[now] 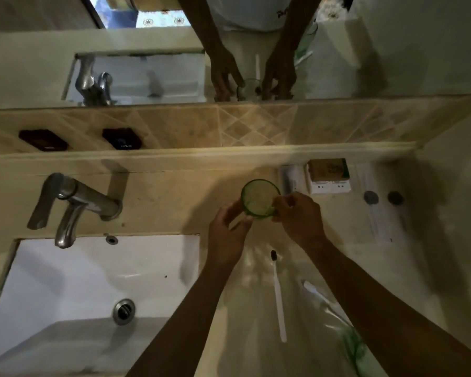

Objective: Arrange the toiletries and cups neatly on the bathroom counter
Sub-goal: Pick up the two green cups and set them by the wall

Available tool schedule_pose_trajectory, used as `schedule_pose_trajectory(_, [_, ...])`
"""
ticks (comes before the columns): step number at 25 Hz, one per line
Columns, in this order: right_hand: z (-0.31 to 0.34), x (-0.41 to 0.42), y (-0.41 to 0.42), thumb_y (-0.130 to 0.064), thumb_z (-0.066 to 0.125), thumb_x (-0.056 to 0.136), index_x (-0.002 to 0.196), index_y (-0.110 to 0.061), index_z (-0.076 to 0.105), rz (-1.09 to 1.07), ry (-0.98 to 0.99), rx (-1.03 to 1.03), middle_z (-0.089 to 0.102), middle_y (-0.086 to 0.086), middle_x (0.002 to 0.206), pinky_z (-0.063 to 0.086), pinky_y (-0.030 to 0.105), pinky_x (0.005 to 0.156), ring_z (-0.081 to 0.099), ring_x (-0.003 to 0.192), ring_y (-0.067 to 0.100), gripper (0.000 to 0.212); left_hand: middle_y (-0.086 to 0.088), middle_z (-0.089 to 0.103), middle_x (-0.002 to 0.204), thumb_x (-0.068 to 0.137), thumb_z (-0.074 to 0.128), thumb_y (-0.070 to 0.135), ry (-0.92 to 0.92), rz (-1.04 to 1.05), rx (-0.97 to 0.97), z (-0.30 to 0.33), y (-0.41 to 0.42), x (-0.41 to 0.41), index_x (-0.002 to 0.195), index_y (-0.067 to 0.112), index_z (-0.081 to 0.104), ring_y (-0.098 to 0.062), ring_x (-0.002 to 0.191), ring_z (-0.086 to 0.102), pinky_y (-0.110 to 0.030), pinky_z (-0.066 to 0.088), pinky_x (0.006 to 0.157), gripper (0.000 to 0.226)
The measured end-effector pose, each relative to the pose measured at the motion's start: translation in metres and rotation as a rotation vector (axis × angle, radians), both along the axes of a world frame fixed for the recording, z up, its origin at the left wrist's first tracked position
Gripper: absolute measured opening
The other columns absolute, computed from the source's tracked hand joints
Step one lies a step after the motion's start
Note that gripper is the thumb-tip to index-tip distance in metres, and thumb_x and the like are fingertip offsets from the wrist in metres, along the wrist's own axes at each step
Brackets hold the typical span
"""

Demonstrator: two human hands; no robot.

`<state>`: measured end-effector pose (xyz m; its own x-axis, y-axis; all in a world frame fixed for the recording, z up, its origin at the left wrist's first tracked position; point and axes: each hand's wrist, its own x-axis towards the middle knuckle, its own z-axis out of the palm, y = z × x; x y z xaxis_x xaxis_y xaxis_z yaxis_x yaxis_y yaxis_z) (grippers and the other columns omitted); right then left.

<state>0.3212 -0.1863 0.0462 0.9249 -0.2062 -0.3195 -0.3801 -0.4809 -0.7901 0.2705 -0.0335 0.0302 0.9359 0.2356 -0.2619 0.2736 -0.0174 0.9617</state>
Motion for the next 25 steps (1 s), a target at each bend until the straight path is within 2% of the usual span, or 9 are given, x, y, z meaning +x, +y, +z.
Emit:
schedule_pose_trajectory(2, [-0.007,0.015,0.004,-0.040,0.061,0.089,0.071,-0.017,0.066,-0.028,-0.002,0.007,0.072,-0.004,0.060,0.056,0.034,0.070,0.070,0.062,0.010,0.029,0.013,0.069,0.117,0.087,0.071,0.010,0.018,0.019,-0.009,-0.006,0.002,0.019,0.120,0.028,0.062,0.002,0.109,0.064,-0.026,0.055,0.094,0.038])
schedule_pose_trajectory(5, [-0.017,0.032,0.007,-0.039,0.063,0.088,0.070,-0.019,0.067,-0.085,-0.009,0.024,0.071,-0.006,0.059,0.054,0.030,0.070,0.070,0.066,0.007,0.028,0.015,0.072,0.109,0.087,0.072,0.014,0.033,0.048,-0.054,-0.013,0.001,0.042,0.113,0.032,0.065,0.002,0.105,0.065,-0.025,0.056,0.092,0.032])
schedule_pose_trajectory(9, [-0.028,0.051,0.007,-0.036,0.065,0.088,0.071,-0.019,0.065,-0.115,-0.025,0.052,0.072,-0.005,0.059,0.053,0.024,0.064,0.068,0.062,0.002,0.024,0.007,0.071,0.113,0.088,0.071,0.005,0.024,0.062,-0.093,-0.022,0.001,0.061,0.116,0.019,0.064,-0.005,0.108,0.066,-0.026,0.055,0.092,0.032])
schedule_pose_trajectory(13, [-0.036,0.061,0.010,-0.034,0.065,0.088,0.072,-0.017,0.065,-0.088,-0.033,0.067,0.073,-0.001,0.064,0.052,0.026,0.067,0.070,0.067,0.010,0.023,-0.003,0.068,0.116,0.087,0.068,-0.005,-0.002,0.075,-0.076,-0.027,0.002,0.071,0.118,0.006,0.061,-0.010,0.109,0.066,-0.023,0.054,0.091,0.034])
schedule_pose_trajectory(17, [-0.038,0.067,0.013,-0.039,0.065,0.086,0.070,-0.019,0.064,-0.079,-0.036,0.026,0.071,-0.006,0.062,0.043,0.012,0.060,0.066,0.066,0.002,0.025,-0.004,0.066,0.113,0.086,0.067,-0.008,0.000,0.103,-0.069,-0.031,0.002,0.077,0.116,0.004,0.060,-0.001,0.101,0.066,-0.016,0.053,0.085,0.034])
schedule_pose_trajectory(19, [-0.038,0.068,0.014,-0.039,0.064,0.087,0.070,-0.022,0.062,-0.078,-0.030,0.027,0.071,-0.007,0.064,0.043,0.017,0.063,0.066,0.070,0.003,0.024,-0.009,0.066,0.117,0.085,0.066,-0.010,0.003,0.113,-0.068,-0.033,0.002,0.080,0.118,0.003,0.060,0.002,0.100,0.065,-0.018,0.054,0.087,0.035])
schedule_pose_trajectory(21, [-0.039,0.069,0.014,-0.038,0.063,0.088,0.072,-0.023,0.062,-0.087,-0.020,0.060,0.071,-0.007,0.068,0.047,0.023,0.068,0.068,0.075,0.009,0.022,-0.012,0.065,0.120,0.085,0.065,-0.012,0.011,0.116,-0.058,-0.036,0.001,0.083,0.120,0.000,0.059,0.002,0.102,0.065,-0.026,0.055,0.093,0.037])
schedule_pose_trajectory(25, [-0.040,0.069,0.011,-0.040,0.054,0.087,0.090,-0.021,0.066,-0.042,0.011,0.121,0.071,-0.001,0.084,0.057,0.039,0.080,0.069,0.083,0.021,0.023,-0.006,0.063,0.124,0.084,0.064,-0.015,0.054,0.112,-0.105,-0.035,-0.001,0.084,0.121,0.008,0.058,-0.019,0.119,0.061,-0.046,0.050,0.104,0.044])
